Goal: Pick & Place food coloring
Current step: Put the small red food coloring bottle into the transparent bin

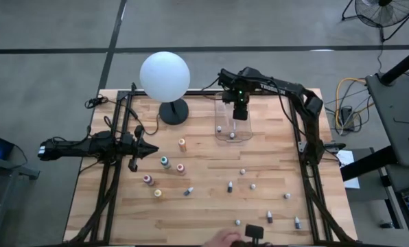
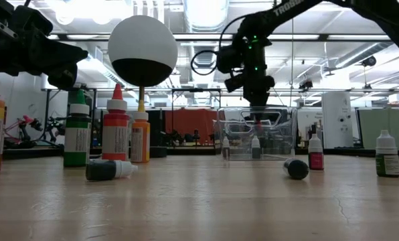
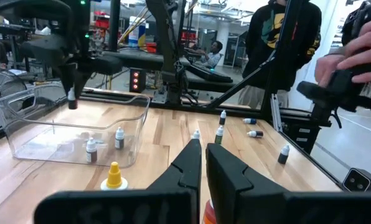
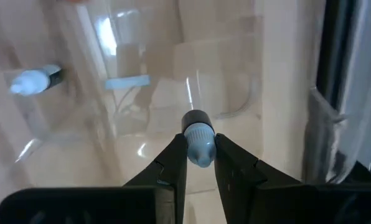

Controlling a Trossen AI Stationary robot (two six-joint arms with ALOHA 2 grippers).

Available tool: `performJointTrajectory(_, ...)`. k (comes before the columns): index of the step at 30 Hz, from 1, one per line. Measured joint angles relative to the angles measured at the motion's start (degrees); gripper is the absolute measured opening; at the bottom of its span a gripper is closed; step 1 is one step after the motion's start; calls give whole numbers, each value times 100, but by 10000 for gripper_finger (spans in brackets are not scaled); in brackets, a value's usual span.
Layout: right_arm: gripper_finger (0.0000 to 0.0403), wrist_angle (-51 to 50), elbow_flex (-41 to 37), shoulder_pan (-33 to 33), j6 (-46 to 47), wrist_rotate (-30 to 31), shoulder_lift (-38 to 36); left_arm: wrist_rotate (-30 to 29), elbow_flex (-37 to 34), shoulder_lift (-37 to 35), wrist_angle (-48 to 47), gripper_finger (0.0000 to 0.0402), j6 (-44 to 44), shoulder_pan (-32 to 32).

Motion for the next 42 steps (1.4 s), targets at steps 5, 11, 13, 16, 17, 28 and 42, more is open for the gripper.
performJointTrajectory(5, 59, 257, 0, -137, 10, -33, 38, 0, -1, 0, 0, 0, -1, 1)
performJointTrajectory(11, 59, 628, 0, -101, 56, -517, 59, 0, 0, 0, 0, 0, -1, 1)
performJointTrajectory(13, 59, 739, -2, -70, 143, -626, 91, 0, -1, 0, 0, 0, -1, 1)
performJointTrajectory(16, 59, 772, -7, 21, 218, -649, 188, 0, -1, 0, 0, 0, -1, 1)
performJointTrajectory(17, 59, 772, -7, 59, 218, -653, 221, 0, 1, 0, 0, 0, 0, 0)
performJointTrajectory(28, 59, 855, -14, 368, 195, -645, 385, 0, -1, 0, 0, 0, -1, 0)
performJointTrajectory(42, 59, 853, -532, 412, 357, -577, 372, 0, -1, 0, -1, 0, -1, 0)
